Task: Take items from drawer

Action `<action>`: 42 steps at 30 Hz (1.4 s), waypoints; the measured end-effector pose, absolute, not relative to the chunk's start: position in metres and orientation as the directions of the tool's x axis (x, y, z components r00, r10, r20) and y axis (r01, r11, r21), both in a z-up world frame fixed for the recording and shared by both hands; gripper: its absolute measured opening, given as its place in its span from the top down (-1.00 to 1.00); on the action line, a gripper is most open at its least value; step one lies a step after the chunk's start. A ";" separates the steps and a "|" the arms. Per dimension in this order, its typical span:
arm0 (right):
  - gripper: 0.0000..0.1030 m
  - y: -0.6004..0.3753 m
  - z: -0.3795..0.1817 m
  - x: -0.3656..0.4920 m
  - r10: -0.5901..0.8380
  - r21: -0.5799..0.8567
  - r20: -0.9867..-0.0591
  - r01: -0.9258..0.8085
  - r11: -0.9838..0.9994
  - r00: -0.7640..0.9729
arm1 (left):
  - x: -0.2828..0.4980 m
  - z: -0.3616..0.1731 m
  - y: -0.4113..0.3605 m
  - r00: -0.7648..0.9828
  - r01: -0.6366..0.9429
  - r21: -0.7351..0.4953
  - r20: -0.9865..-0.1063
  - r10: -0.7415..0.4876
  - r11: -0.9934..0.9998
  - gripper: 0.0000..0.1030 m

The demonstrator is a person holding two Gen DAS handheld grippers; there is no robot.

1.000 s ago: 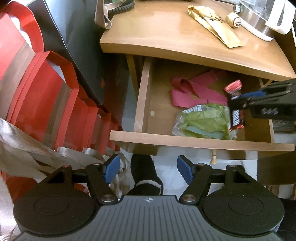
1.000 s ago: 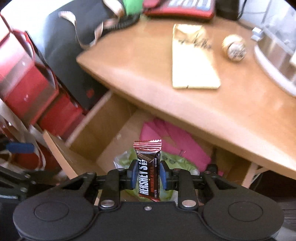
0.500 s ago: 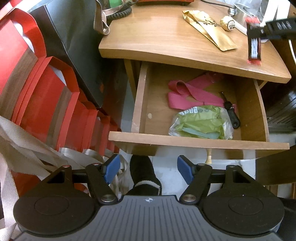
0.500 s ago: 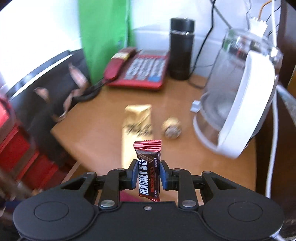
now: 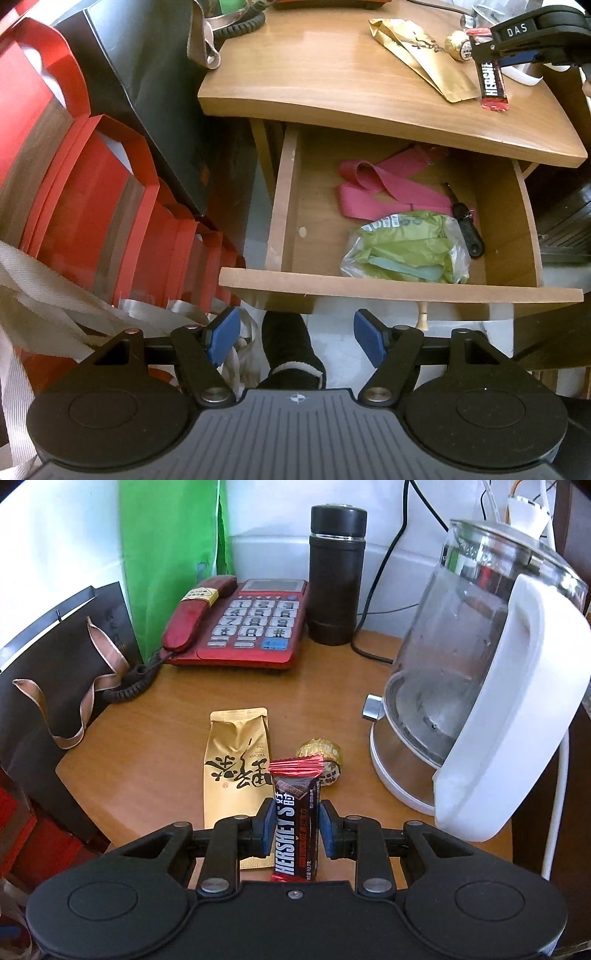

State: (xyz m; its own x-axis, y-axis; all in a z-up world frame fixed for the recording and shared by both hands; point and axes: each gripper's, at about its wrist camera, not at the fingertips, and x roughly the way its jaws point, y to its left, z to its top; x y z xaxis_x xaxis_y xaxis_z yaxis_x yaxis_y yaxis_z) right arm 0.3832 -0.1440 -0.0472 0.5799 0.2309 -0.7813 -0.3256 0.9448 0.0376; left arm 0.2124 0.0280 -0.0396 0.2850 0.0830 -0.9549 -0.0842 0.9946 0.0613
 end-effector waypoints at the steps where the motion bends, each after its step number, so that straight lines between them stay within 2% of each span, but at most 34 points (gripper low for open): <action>1: 0.52 -0.144 -0.048 0.382 0.227 0.034 -0.781 -0.323 0.946 0.581 | 0.213 -0.039 0.028 0.287 -0.083 0.062 -0.954 0.084 0.995 -0.40; 18: 0.48 -0.146 -0.046 0.368 0.209 0.045 -0.766 -0.273 0.961 0.608 | 0.216 -0.033 0.023 0.314 -0.080 0.071 -0.945 0.093 0.994 -0.40; 24: 0.29 -0.152 -0.039 0.355 0.182 0.054 -0.755 -0.217 0.975 0.630 | 0.218 -0.025 0.020 0.337 -0.083 0.068 -0.937 0.092 0.994 -0.40; 33: -0.10 -0.165 -0.027 0.334 0.136 0.067 -0.742 -0.130 0.989 0.656 | 0.218 -0.016 0.013 0.365 -0.072 0.073 -0.926 0.094 0.995 -0.40; 42: -0.18 -0.173 -0.021 0.313 0.128 0.111 -0.739 -0.068 0.991 0.661 | 0.220 -0.007 0.005 0.395 -0.063 0.081 -0.913 0.099 0.995 -0.40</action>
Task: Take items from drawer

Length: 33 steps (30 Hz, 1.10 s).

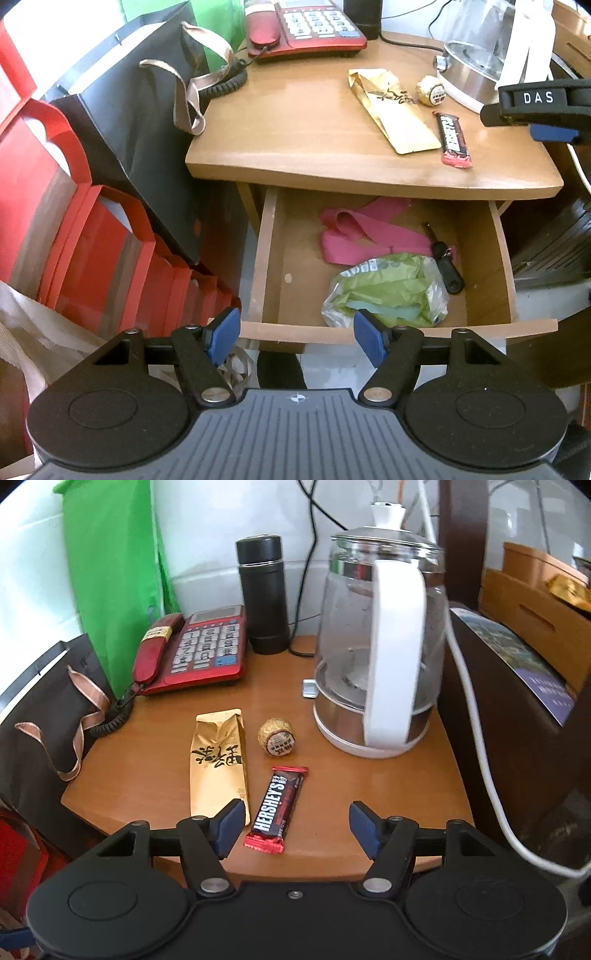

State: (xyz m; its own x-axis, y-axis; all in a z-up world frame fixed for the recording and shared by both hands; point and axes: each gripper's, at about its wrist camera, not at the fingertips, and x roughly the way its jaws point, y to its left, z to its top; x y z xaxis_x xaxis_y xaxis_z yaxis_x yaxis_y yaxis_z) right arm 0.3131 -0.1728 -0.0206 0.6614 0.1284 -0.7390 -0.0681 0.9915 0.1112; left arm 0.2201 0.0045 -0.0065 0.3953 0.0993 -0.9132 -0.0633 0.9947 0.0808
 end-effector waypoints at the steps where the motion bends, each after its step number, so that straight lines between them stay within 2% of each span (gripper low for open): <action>1: -0.19 -0.174 -0.020 0.311 0.126 0.116 -0.738 -0.059 0.992 0.663 | 0.221 -0.006 0.004 0.397 -0.066 0.083 -0.912 0.103 0.994 -0.40; 9: -0.32 -0.175 -0.018 0.300 0.086 0.099 -0.745 -0.017 0.995 0.661 | 0.233 0.002 -0.002 0.429 -0.075 0.111 -0.893 0.133 0.991 -0.41; 16: -0.33 -0.180 -0.020 0.291 0.078 0.110 -0.746 0.007 0.994 0.661 | 0.243 0.006 -0.014 0.456 -0.064 0.124 -0.879 0.139 0.990 -0.42; 33: -0.39 -0.200 -0.030 0.276 0.047 0.120 -0.747 0.065 0.991 0.663 | 0.261 0.002 -0.029 0.485 -0.071 0.100 -0.866 0.122 0.992 -0.60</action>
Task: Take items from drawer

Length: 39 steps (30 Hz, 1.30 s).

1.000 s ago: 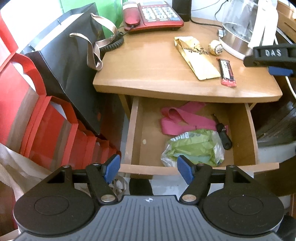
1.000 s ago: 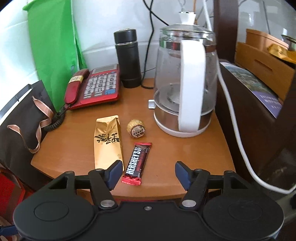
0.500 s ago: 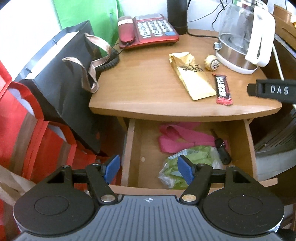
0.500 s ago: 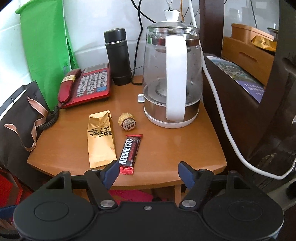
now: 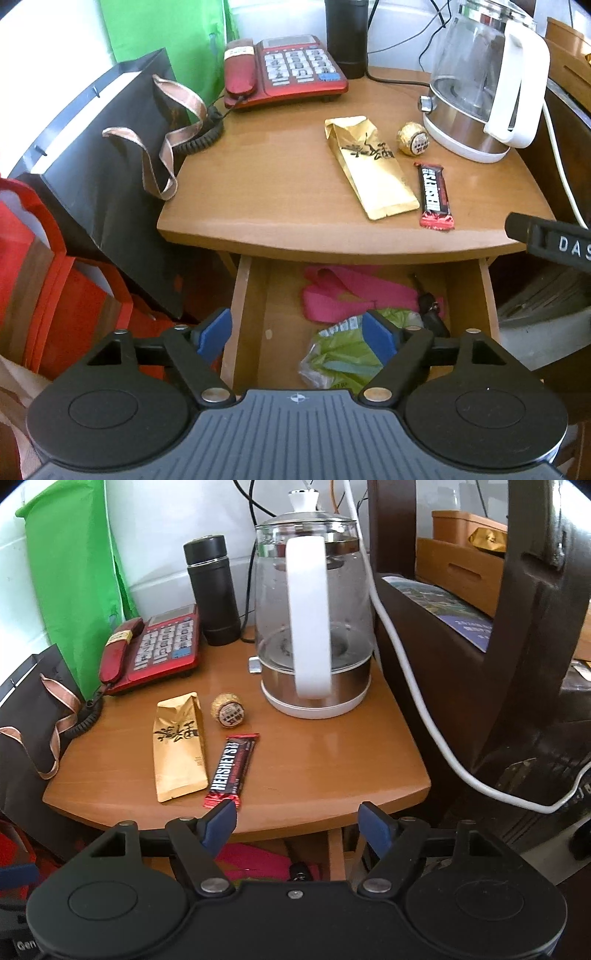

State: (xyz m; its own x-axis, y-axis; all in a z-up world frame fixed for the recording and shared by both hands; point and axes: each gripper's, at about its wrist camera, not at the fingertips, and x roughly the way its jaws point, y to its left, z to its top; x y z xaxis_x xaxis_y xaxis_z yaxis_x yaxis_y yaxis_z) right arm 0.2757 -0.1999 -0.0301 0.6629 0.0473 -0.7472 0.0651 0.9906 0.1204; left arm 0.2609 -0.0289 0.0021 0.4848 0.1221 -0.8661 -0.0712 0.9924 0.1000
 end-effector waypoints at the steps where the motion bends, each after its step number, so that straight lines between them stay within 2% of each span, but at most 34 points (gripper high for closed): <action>1: -0.39 -0.201 -0.030 0.276 0.048 0.123 -0.748 0.068 0.990 0.663 | 0.262 0.003 -0.030 0.488 -0.068 0.097 -0.865 0.118 0.993 -0.60; 39: -0.44 -0.195 -0.014 0.249 0.046 0.143 -0.725 0.085 0.986 0.687 | 0.250 0.014 -0.045 0.504 -0.024 0.076 -0.860 0.078 0.997 -0.61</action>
